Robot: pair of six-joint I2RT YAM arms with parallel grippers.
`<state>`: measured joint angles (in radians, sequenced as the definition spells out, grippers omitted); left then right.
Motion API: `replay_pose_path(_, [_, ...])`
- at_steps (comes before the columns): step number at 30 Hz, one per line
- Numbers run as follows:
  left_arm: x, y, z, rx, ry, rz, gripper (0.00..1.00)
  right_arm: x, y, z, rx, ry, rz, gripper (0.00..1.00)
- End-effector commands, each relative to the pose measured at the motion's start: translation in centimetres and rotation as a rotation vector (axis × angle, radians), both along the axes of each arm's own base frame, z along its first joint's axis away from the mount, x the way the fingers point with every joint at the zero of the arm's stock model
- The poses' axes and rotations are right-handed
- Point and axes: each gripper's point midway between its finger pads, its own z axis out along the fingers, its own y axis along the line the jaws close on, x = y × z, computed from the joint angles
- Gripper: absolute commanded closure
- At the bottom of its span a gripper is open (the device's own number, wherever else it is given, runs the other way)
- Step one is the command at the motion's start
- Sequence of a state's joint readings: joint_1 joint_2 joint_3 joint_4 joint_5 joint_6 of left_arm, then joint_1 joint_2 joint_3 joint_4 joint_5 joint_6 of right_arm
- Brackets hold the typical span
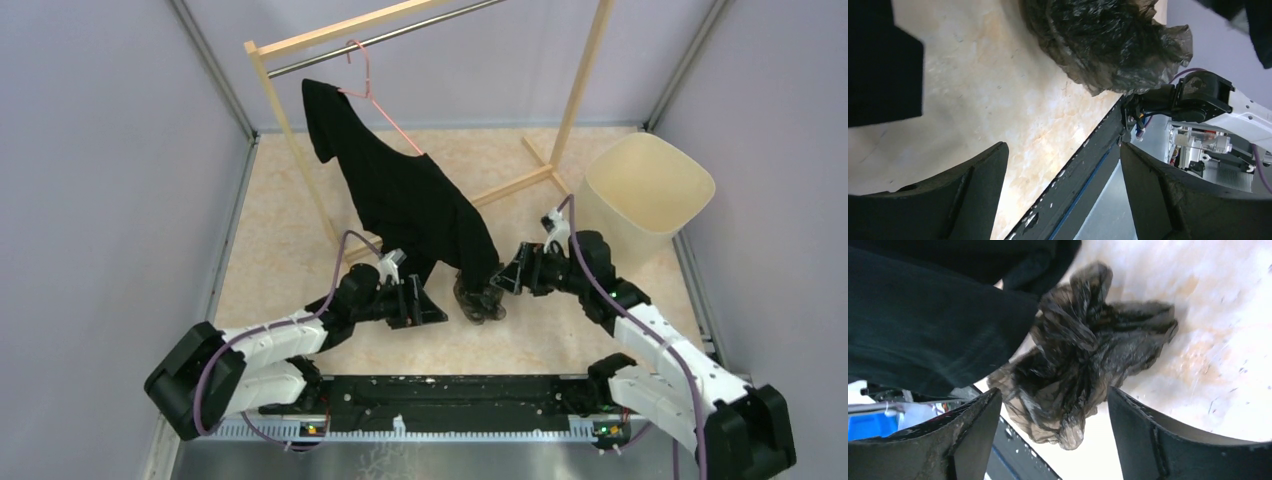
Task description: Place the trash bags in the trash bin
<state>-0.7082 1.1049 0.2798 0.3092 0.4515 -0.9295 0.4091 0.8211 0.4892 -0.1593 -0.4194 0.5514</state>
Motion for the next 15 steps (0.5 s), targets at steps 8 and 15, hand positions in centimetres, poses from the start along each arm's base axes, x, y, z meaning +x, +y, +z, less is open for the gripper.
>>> replay_pose_path(8, [2.7,-3.7,3.1,-0.076,-0.101,-0.001,0.16,4.0,2.7,-1.2,0.012,-0.028,0.086,0.27])
replay_pose_path(15, [2.4,-3.4,2.6,-0.060,-0.093,-0.003,0.12,4.5,5.2,-0.6,0.155,-0.052,0.171,0.56])
